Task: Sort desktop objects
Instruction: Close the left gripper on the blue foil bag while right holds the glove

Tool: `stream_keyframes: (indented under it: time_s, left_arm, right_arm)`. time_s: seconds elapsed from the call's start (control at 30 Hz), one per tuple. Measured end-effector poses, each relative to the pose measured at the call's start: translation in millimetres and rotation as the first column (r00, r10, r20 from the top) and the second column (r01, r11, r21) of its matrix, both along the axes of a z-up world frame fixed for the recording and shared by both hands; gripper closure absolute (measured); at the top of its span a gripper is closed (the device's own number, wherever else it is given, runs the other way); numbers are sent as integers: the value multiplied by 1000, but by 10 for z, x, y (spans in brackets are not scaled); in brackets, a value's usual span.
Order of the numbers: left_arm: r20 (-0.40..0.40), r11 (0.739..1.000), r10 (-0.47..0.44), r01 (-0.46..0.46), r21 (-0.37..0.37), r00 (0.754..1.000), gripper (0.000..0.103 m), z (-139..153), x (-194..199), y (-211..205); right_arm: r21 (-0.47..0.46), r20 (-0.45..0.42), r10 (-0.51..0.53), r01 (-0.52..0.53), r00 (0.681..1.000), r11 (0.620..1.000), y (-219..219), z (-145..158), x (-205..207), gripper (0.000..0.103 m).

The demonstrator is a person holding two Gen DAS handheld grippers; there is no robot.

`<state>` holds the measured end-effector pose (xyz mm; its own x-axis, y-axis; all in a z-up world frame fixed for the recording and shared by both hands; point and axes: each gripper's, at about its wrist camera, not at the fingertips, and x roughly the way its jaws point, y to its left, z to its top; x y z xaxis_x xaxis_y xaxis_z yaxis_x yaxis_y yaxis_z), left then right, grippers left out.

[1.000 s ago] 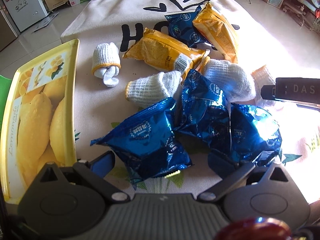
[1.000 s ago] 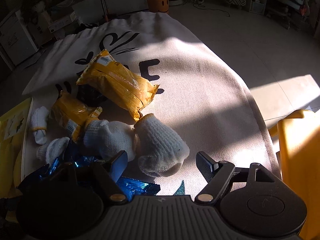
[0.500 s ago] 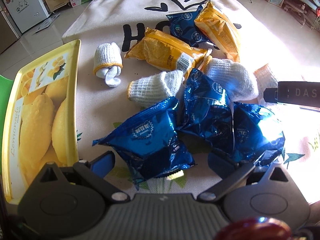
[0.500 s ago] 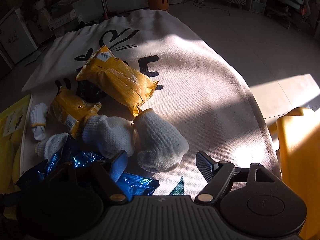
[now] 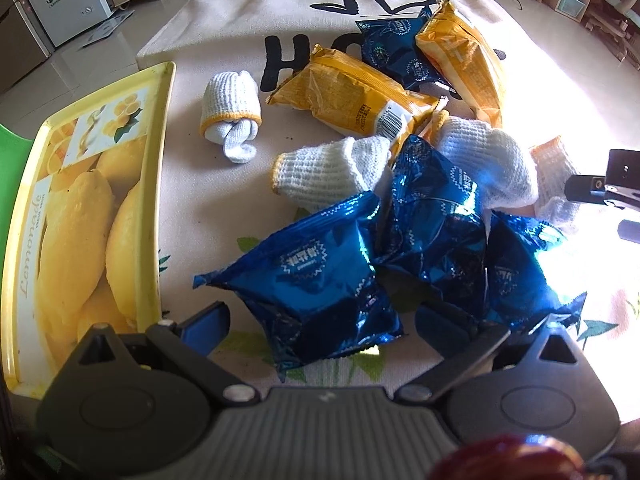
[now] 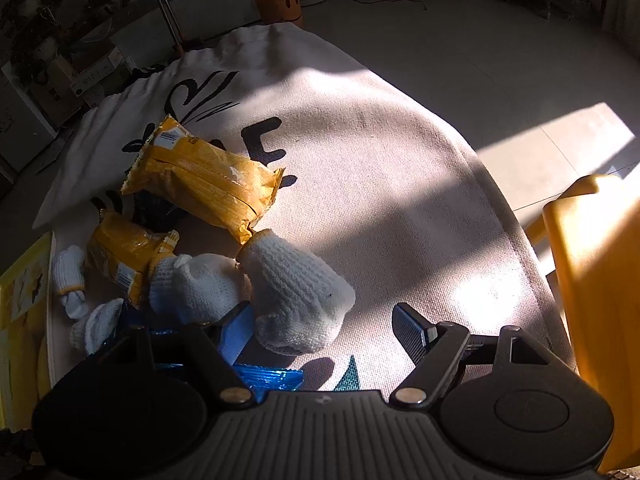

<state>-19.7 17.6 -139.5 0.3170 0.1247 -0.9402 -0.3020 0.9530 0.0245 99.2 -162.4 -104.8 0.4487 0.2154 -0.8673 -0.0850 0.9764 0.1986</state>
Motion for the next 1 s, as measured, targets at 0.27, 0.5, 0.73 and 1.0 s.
stream_keyframes:
  time_s: [0.27, 0.5, 0.73, 1.0]
  left_arm:
    - [-30, 999, 27, -28, -17, 999, 1, -92, 65, 53]
    - [-50, 985, 122, -126, -113, 991, 1, -215, 76, 291]
    - [-34, 989, 103, -106, -107, 994, 0, -266, 89, 285]
    - [-29, 996, 73, -75, -55, 997, 0, -313, 112, 196]
  right_arm:
    - [77, -34, -69, 71, 997, 994, -99, -73, 108, 27]
    - [88, -46, -13, 17, 999, 996, 54, -142, 149, 27]
    - [27, -81, -1, 3, 997, 1000, 158, -284, 178, 27]
    - [-115, -47, 59, -65, 997, 991, 353, -303, 144, 25]
